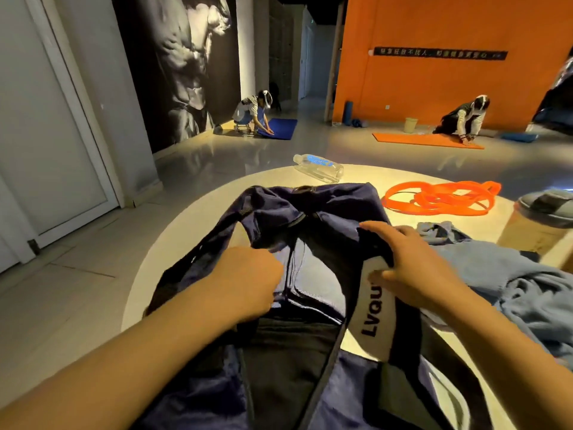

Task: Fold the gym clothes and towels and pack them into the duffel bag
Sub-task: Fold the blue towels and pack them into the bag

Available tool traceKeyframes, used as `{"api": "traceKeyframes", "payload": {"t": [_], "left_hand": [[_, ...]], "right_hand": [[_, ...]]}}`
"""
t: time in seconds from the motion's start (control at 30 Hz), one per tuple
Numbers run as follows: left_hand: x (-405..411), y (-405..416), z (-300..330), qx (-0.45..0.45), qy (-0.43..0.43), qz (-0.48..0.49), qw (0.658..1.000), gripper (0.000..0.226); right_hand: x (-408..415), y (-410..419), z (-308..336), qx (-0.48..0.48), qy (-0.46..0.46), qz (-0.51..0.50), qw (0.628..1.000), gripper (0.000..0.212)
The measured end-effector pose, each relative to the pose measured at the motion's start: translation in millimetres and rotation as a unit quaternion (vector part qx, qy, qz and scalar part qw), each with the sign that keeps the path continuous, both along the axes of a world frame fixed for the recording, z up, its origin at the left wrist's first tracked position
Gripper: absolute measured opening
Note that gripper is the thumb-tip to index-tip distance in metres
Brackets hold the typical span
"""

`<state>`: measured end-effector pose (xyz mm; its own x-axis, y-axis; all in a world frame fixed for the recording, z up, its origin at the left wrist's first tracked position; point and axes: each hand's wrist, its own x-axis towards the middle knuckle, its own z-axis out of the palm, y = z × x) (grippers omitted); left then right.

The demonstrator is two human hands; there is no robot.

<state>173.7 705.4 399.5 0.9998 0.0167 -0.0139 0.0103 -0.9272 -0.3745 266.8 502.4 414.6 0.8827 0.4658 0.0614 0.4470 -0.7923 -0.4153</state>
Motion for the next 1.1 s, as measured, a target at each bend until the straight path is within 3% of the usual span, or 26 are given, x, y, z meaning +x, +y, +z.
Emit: {"api": "traceKeyframes", "payload": {"t": [0.1,0.2,0.27,0.4,0.5,0.6,0.67,0.73,0.9,1.0,1.1], "left_hand": [[2,8,-1,-0.055,-0.035,0.021,0.998,0.020],[-5,17,6,-0.194,-0.091,0.032,0.976,0.017],[-13,25,7,-0.274,-0.084,0.034,0.958,0.011],[-20,27,8,-0.299,0.011,0.025,0.954,0.014],[-5,11,20,-0.374,-0.058,-0.025,0.925,0.024],[30,-10,11,-0.348,-0.045,-0.051,0.935,0.046],[49,-24,-9,-0.256,0.062,0.018,0.964,0.054],[59,-32,-26,-0.223,0.118,0.104,0.962,0.054],[62,-25,-30,-0.279,0.126,0.166,0.937,0.055],[60,-21,-26,-0.306,0.138,0.208,0.919,0.044],[57,-30,-14,-0.266,0.108,0.162,0.944,0.034]], "right_hand": [[7,-3,16,0.065,0.009,0.013,0.998,0.061],[8,-7,48,0.103,-0.026,0.016,0.994,0.047],[7,-7,62,0.098,-0.012,0.030,0.995,0.039],[6,-3,68,0.088,0.008,0.056,0.995,0.033],[7,0,69,0.112,0.025,0.057,0.992,0.039],[6,0,68,0.127,0.020,0.053,0.990,0.044],[5,-1,70,0.138,0.016,0.048,0.989,0.046],[7,-5,74,0.144,0.016,0.043,0.988,0.048],[15,-7,93,0.134,0.046,0.041,0.989,0.051],[16,-1,102,0.135,0.054,0.052,0.988,0.049],[16,5,100,0.127,0.052,0.067,0.988,0.044]]}}
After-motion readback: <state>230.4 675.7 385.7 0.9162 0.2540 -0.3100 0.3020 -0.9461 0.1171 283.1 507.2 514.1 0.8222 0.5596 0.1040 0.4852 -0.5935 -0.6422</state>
